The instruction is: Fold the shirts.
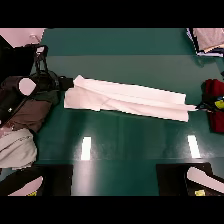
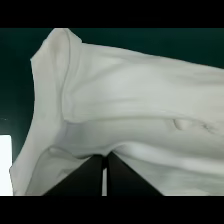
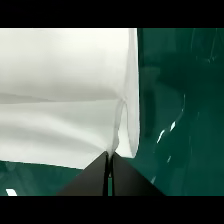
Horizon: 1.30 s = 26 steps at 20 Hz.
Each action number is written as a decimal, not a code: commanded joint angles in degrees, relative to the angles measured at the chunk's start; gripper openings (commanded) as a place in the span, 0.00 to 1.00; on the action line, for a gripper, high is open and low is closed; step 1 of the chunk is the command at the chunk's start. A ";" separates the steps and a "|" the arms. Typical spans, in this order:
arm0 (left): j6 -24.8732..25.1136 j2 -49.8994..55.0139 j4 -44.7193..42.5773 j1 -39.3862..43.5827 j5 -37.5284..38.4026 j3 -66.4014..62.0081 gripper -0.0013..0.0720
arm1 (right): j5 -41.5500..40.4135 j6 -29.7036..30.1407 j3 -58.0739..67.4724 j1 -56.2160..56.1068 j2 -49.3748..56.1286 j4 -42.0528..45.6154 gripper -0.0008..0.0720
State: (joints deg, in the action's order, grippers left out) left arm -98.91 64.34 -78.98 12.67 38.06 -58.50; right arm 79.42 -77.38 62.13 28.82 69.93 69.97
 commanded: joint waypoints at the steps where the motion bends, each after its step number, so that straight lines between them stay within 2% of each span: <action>1: -0.55 2.27 1.90 -1.11 -5.44 -0.02 0.05 | -5.20 -0.83 0.31 -2.91 2.58 -1.44 0.03; 6: 0.55 7.76 3.39 -1.11 -8.20 -0.22 0.05 | -13.75 -4.98 0.31 -7.39 4.33 -1.42 0.03; 10: 0.31 12.02 3.39 -1.11 -11.39 -2.71 0.05 | -23.17 -10.64 0.31 -8.46 4.33 -1.60 0.03; 11: -0.52 13.11 3.50 -1.11 -11.69 -3.98 0.06 | -25.55 -11.50 0.31 -8.46 4.42 -2.64 0.14; 12: -1.77 14.19 3.50 -1.11 -12.09 -5.33 0.26 | -27.32 -11.47 0.33 -7.98 4.70 -5.09 0.52; 13: -3.06 15.23 3.56 -1.11 -12.44 -7.02 0.59 | -27.80 -10.82 0.33 -6.91 5.18 -9.05 0.74; 14: -3.85 15.93 3.58 -1.11 -12.00 -8.74 0.71 | -27.19 -9.01 0.33 -5.55 5.55 -12.61 0.74; 16: -4.02 16.11 3.48 -1.11 -10.19 -12.02 0.70 | -21.77 -4.13 0.26 -2.27 5.75 -16.06 0.74; 20: 2.12 16.06 4.46 -1.11 0.94 -17.31 0.70 | -7.26 5.22 -3.34 5.99 5.73 -16.04 0.74; 21: 2.56 16.06 4.74 -1.11 3.08 -17.57 0.54 | -6.23 6.93 -5.42 8.09 5.73 -16.06 0.74; 22: 3.13 16.09 4.76 -1.11 4.72 -17.55 0.11 | -6.14 8.26 -7.37 9.64 5.90 -16.31 0.74; 23: 4.13 16.09 4.81 -0.92 6.08 -17.55 0.06 | -6.10 9.53 -8.81 10.82 6.51 -16.57 0.74; 26: 4.85 16.09 5.75 -0.87 8.66 -17.51 0.06 | -5.49 12.22 -10.08 11.91 10.21 -18.29 0.74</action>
State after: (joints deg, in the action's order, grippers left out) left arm -95.72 80.38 -74.19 11.70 42.28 -75.50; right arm 71.44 -69.58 54.04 38.65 77.82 53.80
